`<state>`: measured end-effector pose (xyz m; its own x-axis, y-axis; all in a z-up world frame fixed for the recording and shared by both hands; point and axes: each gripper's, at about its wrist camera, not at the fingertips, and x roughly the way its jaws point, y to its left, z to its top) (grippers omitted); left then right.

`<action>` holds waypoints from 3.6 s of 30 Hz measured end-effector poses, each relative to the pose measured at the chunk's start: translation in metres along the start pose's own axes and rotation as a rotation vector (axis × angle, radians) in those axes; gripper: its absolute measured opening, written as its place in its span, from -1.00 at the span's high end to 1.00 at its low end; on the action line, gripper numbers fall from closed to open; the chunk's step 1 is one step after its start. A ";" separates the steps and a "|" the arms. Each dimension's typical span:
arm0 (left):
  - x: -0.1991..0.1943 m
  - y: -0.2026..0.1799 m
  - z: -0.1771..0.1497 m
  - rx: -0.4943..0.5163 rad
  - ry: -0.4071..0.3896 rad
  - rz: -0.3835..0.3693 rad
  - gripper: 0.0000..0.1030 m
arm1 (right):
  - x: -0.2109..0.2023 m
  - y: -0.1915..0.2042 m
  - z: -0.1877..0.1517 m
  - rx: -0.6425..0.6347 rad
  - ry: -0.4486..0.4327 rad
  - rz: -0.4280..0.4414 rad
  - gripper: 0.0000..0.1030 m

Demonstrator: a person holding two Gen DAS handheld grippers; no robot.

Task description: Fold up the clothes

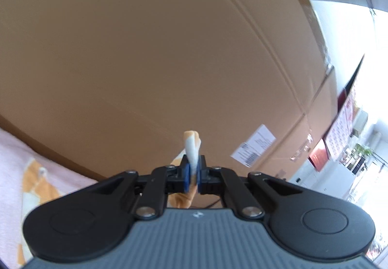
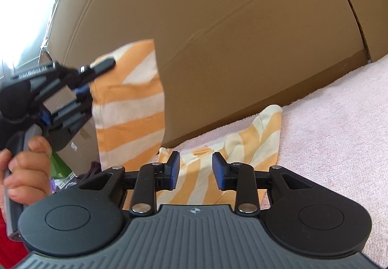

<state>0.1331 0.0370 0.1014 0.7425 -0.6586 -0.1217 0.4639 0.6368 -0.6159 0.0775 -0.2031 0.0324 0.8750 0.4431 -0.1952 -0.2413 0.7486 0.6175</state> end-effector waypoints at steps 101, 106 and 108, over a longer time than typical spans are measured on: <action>-0.003 0.065 -0.095 0.151 0.181 0.187 -0.01 | -0.095 -0.043 0.016 0.276 -0.682 -0.005 0.78; 0.002 0.068 -0.096 0.122 0.249 0.134 -0.19 | -0.097 -0.033 0.017 0.193 -0.702 -0.097 0.78; 0.003 0.064 -0.098 0.137 0.271 0.117 -0.24 | -0.096 -0.028 0.018 0.173 -0.702 -0.129 0.78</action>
<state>0.1180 0.0370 -0.0146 0.6479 -0.6485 -0.3997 0.4572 0.7507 -0.4769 0.0075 -0.2760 0.0475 0.9687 -0.1066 0.2240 -0.0998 0.6592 0.7453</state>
